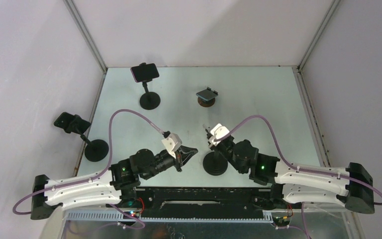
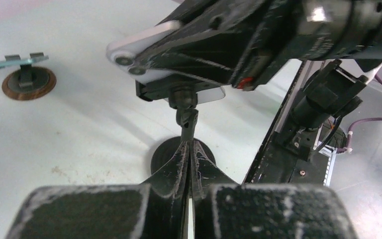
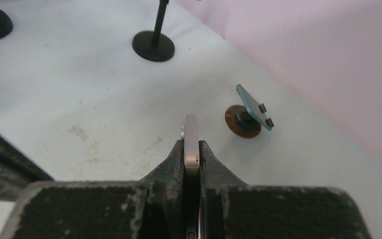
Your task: Remove the phone from the phone stand
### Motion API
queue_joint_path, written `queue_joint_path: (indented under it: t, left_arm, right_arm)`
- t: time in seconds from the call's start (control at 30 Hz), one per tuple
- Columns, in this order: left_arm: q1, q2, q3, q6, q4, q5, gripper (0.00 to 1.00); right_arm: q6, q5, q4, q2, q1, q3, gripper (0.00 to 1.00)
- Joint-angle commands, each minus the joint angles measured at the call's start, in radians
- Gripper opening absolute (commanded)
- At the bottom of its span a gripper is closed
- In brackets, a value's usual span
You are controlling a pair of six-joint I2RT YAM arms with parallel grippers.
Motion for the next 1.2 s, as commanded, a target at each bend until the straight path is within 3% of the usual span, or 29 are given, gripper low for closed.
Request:
queue_joint_path:
  t: [0.0, 0.2, 0.37, 0.73, 1.17]
  left_arm:
    - [0.004, -0.023, -0.029, -0.035, 0.041, -0.085, 0.14]
    - [0.004, 0.002, -0.07, -0.012, 0.136, -0.009, 0.55]
    - [0.004, 0.102, -0.046, -0.005, 0.201, 0.089, 0.65]
    - [0.003, 0.302, 0.021, -0.011, 0.357, 0.235, 0.67]
    - [0.005, 0.42, 0.028, -0.025, 0.417, 0.151, 0.59]
  right_arm:
    - [-0.108, 0.051, 0.402, -0.049, 0.042, -0.083, 0.0]
    - [-0.136, 0.103, 0.492, -0.097, 0.142, -0.162, 0.0]
    - [-0.061, 0.136, 0.45, -0.125, 0.184, -0.169, 0.02]
    - [-0.018, 0.182, 0.401, -0.145, 0.224, -0.169, 0.02]
    - [0.019, 0.175, 0.378, -0.175, 0.265, -0.169, 0.02]
